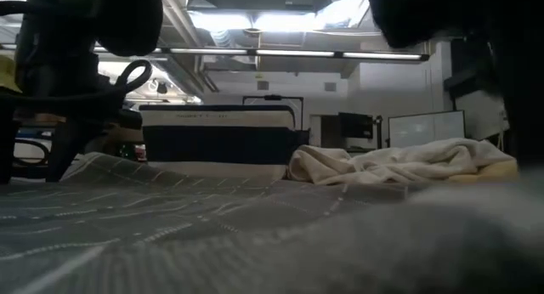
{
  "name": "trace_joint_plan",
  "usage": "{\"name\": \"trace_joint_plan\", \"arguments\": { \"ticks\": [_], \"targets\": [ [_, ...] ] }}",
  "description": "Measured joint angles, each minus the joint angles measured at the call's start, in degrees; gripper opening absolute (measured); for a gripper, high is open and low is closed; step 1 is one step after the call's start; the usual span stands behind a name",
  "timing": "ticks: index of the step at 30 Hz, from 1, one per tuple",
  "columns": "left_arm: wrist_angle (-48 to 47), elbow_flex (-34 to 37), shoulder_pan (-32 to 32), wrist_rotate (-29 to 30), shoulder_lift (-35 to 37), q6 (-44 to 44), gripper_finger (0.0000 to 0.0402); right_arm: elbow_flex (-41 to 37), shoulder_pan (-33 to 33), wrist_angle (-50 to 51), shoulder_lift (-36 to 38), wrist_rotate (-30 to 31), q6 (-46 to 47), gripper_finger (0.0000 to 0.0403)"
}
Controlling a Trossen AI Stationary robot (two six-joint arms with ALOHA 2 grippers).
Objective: Fold towel
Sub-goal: Fold the gray patterned towel
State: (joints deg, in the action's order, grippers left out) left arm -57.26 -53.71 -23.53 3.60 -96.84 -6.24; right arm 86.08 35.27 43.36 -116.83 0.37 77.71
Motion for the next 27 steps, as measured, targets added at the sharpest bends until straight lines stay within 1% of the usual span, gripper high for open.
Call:
{"name": "trace_joint_plan", "arguments": {
  "ticks": [4, 8, 12, 18, 27],
  "targets": [
    [0.0, 0.0, 0.0, 0.0, 0.0, 0.0, 0.0162, 3.8, 0.0, 9.3, 0.0, 3.6, -1.9, 0.0241],
    [0.0, 0.0, 0.0, 0.0, 0.0, 0.0, 0.0162, 4.4, 0.0, 10.0, -0.3, 4.1, -4.6, 0.0241],
    [0.6, 0.0, 0.0, 0.0, 0.0, 0.0, 0.0162, 4.3, 0.0, 9.2, -1.9, 1.3, -6.2, 0.0241],
    [2.2, 0.0, 0.0, 0.0, 0.0, -1.1, 0.0162, 4.3, 0.0, 9.6, -4.7, -0.6, -6.3, 0.0241],
    [3.8, -0.1, 0.0, -0.1, 0.0, -2.6, 0.0162, 4.6, -0.1, 9.5, -8.1, -6.3, -9.0, 0.0241]
  ]
}}
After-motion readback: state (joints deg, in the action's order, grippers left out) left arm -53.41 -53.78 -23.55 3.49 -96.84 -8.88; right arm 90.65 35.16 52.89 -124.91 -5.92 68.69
